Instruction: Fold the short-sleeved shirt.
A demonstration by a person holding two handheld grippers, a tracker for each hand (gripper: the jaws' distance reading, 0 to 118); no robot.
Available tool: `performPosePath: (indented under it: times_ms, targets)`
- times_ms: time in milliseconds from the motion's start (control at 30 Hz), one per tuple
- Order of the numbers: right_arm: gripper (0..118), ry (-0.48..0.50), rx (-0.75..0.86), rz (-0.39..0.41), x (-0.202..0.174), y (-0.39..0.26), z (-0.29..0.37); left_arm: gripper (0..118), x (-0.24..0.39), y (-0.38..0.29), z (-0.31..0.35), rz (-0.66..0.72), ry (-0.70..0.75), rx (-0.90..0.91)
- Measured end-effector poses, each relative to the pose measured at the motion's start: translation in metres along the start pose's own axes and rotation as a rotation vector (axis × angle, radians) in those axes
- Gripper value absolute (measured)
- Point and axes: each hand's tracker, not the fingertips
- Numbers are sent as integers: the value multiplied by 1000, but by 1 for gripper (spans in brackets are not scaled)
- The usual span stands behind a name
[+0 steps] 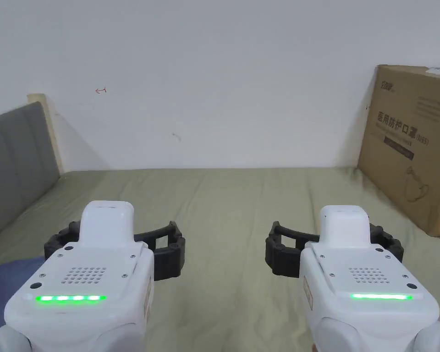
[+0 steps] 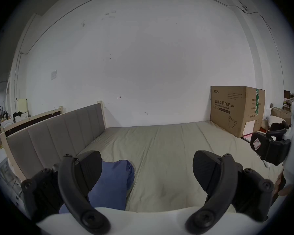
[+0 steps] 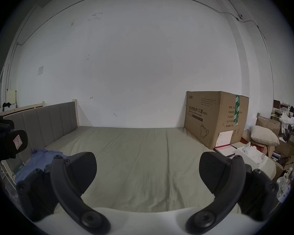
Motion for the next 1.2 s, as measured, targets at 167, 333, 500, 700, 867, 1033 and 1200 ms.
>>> performPosePath:
  times_ms: [167, 333, 500, 700, 867, 1033, 1200]
  targets:
    - [118, 2, -11, -6, 0, -2, -1, 111, 0, -1, -1, -5, -1, -7]
    - [118, 2, -14, 1, -3, 4, 1, 111, -1, 0, -1, 12, -7, 2]
    - [118, -74, 151, 306, -34, 35, 8, 111, -34, 2, 0, 502, -189, 46]
    - [118, -157, 335, 1116, -96, 0, 12, 111, -67, -48, -13, 1058, -137, 69]
    - [118, -32, 337, 1309, -112, -32, 11, 111, -77, -80, -27, 1292, -63, -64]
    - [118, 89, 106, 659, -83, 11, 3, 117, -59, -31, -21, 761, 25, 52]
    - [118, 24, -57, -53, -19, 22, -3, 118, -17, 12, -13, 94, 54, 20]
